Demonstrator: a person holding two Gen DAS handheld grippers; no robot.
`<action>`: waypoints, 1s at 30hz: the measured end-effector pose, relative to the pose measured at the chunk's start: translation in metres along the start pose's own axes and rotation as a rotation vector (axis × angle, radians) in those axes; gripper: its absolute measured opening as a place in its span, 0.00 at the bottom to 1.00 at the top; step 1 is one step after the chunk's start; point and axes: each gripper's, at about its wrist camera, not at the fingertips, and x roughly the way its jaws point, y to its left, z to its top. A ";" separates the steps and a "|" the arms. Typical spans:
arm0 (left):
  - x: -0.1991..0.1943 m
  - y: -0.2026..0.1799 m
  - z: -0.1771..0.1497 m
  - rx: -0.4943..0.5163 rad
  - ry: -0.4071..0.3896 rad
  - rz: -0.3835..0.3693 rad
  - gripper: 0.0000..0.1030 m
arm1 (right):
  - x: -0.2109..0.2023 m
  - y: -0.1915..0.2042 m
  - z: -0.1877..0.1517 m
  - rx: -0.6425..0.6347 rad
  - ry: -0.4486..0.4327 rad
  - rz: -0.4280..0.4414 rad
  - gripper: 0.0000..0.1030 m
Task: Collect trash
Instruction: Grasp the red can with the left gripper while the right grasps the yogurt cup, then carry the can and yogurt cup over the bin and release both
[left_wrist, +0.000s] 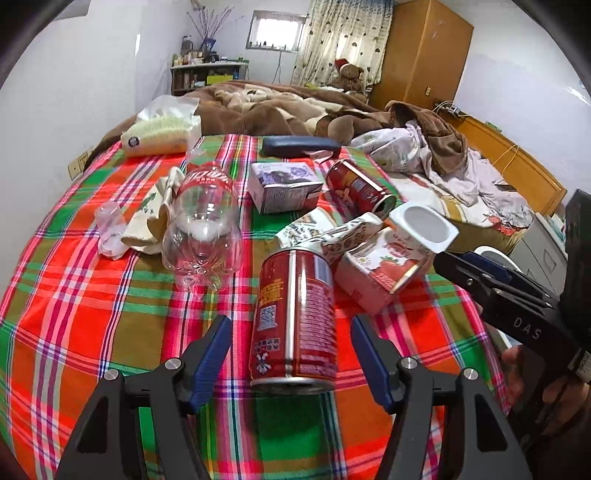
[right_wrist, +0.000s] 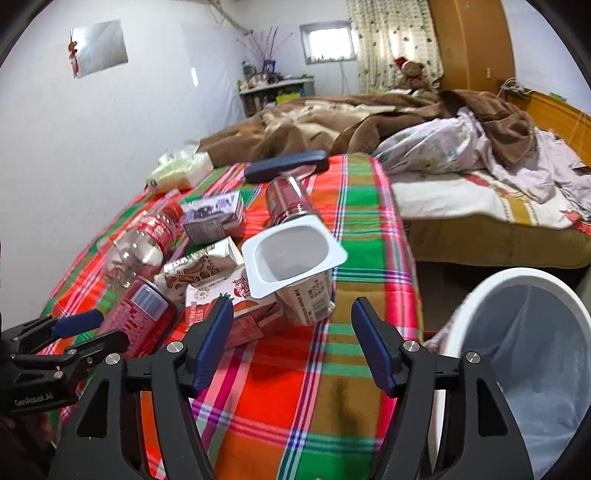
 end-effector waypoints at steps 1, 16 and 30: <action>0.003 0.001 0.001 -0.002 0.002 -0.003 0.64 | 0.002 -0.001 0.001 -0.004 0.004 -0.004 0.66; 0.036 0.004 0.016 -0.010 0.045 0.006 0.65 | 0.023 -0.009 0.020 0.024 0.020 0.011 0.66; 0.047 -0.002 0.024 -0.018 0.051 -0.009 0.51 | 0.024 -0.018 0.021 0.061 0.002 0.026 0.45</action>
